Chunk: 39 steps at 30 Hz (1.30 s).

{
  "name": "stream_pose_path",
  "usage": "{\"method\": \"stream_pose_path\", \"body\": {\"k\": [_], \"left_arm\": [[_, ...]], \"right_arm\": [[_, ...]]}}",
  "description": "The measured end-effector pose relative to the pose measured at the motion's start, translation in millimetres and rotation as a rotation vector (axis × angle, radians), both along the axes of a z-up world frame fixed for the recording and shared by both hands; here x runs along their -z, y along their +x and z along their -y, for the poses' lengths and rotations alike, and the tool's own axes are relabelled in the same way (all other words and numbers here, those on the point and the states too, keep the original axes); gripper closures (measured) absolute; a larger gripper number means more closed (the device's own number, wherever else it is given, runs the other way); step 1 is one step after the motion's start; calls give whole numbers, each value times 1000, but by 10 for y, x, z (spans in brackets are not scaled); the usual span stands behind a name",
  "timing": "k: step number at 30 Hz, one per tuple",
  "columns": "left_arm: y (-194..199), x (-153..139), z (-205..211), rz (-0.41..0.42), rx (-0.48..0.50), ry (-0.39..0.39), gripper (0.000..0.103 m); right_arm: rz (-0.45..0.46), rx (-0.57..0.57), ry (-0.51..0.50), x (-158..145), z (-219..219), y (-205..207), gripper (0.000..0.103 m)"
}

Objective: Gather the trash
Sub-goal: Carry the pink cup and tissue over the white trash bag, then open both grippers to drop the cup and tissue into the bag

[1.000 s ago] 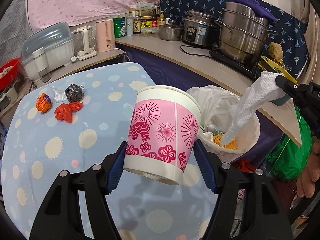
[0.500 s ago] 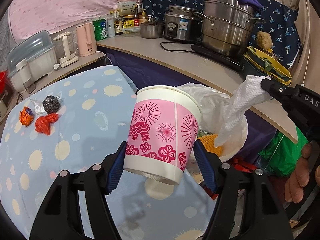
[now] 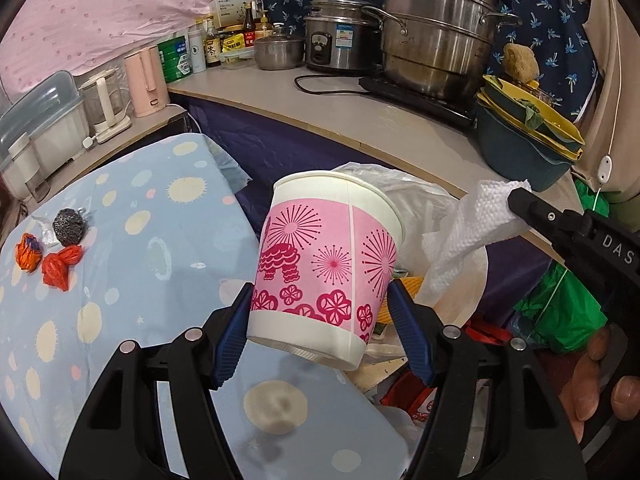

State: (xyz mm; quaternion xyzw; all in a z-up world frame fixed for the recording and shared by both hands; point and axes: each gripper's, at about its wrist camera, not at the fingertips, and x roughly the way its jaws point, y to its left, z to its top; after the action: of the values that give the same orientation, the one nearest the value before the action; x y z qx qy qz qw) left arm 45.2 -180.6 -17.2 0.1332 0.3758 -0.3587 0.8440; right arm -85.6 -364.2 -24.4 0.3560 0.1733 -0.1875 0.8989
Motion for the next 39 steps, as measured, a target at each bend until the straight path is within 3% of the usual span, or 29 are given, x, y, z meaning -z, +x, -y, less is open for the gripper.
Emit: {"method": "stream_pose_path", "body": {"k": [12, 15, 18, 24, 39], "left_arm": [[17, 148, 275, -37, 21, 17, 39], [29, 179, 298, -43, 15, 17, 38], [57, 194, 308, -46, 3, 15, 26], [106, 190, 274, -49, -19, 5, 23], [265, 77, -51, -59, -98, -32, 22]], "right_arm": [[-8, 17, 29, 78, 83, -41, 99], [-7, 34, 34, 87, 101, -62, 93], [-1, 46, 42, 102, 111, -94, 90], [4, 52, 41, 87, 98, -103, 82], [-5, 9, 21, 23, -82, 35, 77]]}}
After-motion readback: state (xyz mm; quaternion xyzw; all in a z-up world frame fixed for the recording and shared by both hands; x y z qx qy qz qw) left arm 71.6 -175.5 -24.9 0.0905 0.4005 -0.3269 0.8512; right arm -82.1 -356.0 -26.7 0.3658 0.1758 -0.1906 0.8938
